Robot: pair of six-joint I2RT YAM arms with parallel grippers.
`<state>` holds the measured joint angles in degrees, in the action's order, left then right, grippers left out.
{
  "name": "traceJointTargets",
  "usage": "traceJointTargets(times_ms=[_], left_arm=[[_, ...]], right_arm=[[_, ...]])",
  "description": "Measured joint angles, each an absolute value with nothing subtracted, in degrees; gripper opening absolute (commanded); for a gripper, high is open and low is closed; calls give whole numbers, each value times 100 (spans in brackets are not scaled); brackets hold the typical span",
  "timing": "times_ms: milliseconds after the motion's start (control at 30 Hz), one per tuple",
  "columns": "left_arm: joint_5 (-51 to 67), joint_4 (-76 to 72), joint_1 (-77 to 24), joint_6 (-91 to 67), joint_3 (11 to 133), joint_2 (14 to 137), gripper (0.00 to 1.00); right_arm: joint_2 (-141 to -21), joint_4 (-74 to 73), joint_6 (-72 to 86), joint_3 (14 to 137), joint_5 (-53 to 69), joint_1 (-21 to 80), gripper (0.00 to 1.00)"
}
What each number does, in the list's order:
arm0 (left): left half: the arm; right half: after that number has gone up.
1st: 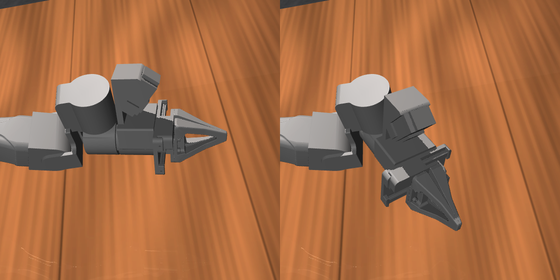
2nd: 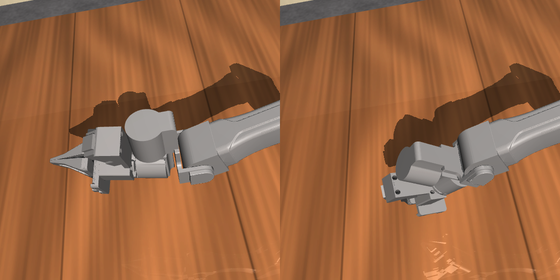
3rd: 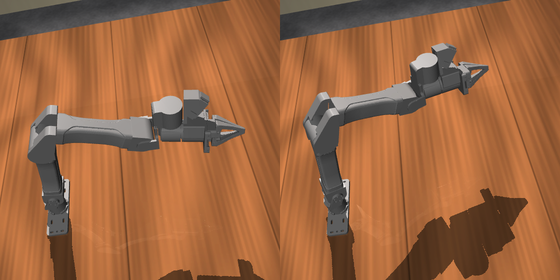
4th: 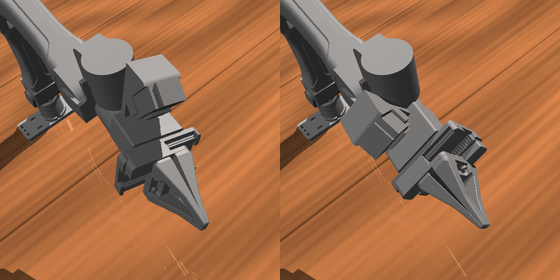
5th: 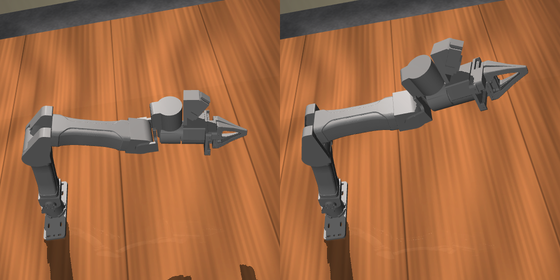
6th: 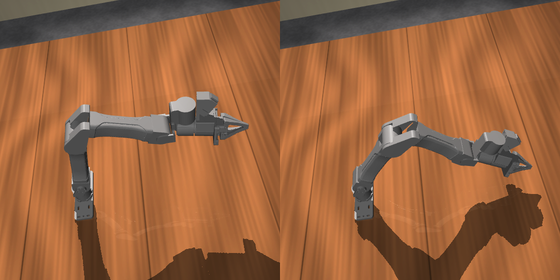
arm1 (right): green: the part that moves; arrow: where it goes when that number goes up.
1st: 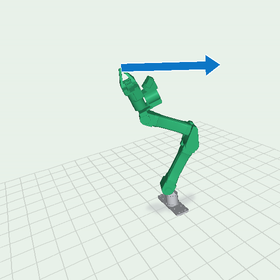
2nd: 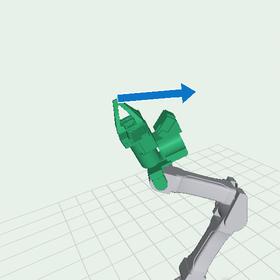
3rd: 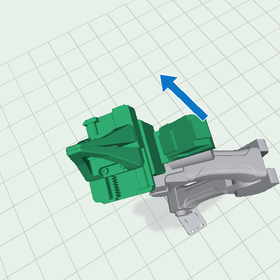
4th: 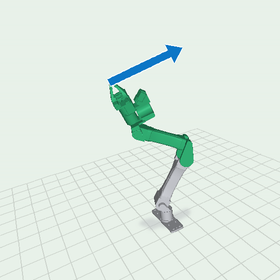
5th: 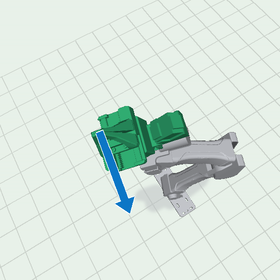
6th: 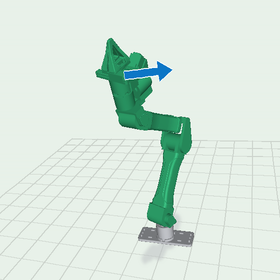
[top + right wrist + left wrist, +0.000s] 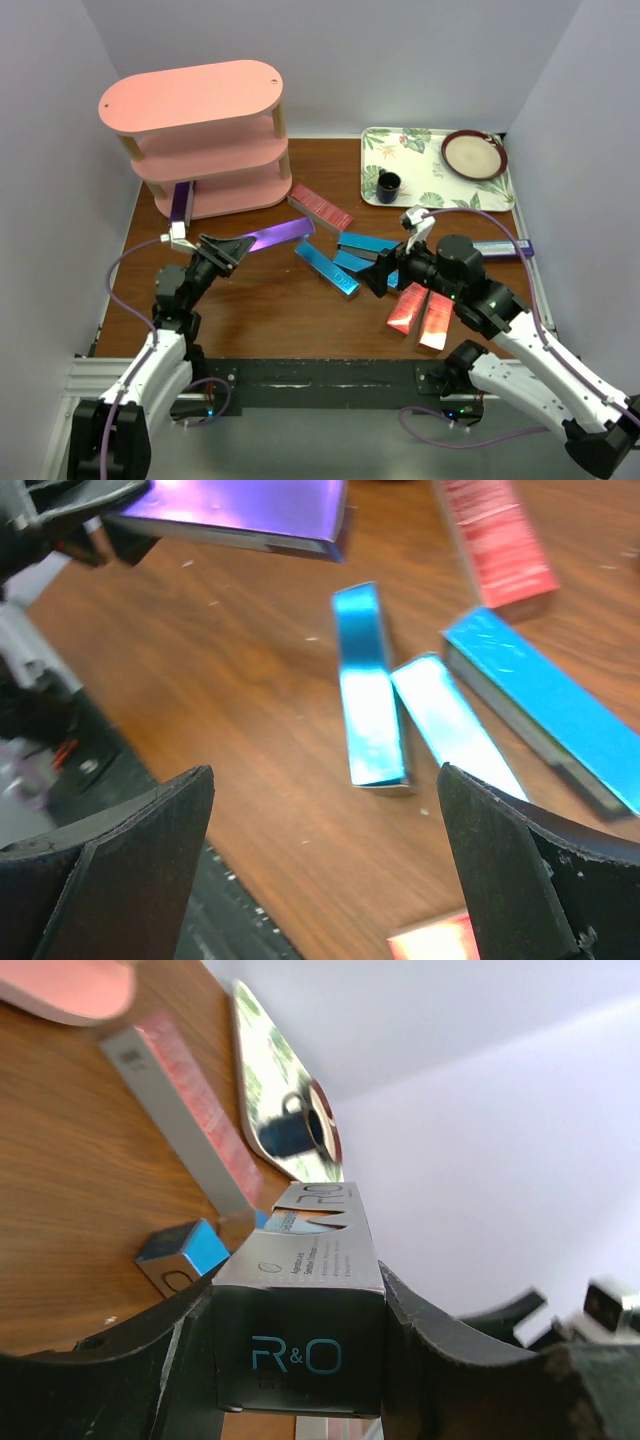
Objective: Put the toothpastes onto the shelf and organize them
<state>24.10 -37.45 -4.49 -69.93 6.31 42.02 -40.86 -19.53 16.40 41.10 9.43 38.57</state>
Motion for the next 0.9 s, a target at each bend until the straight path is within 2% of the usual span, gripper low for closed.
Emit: traceJointTargets(times_ms=[333,900], left_arm=[[445,-4324,-449,-7419,397,4429,0],[-2073,-5669,-696,-8042,427,6239,0]], right_arm=[[-3581,-2023,1590,3861,-187,3854,99],[-3562,-2034,1529,3852,-196,3854,99]])
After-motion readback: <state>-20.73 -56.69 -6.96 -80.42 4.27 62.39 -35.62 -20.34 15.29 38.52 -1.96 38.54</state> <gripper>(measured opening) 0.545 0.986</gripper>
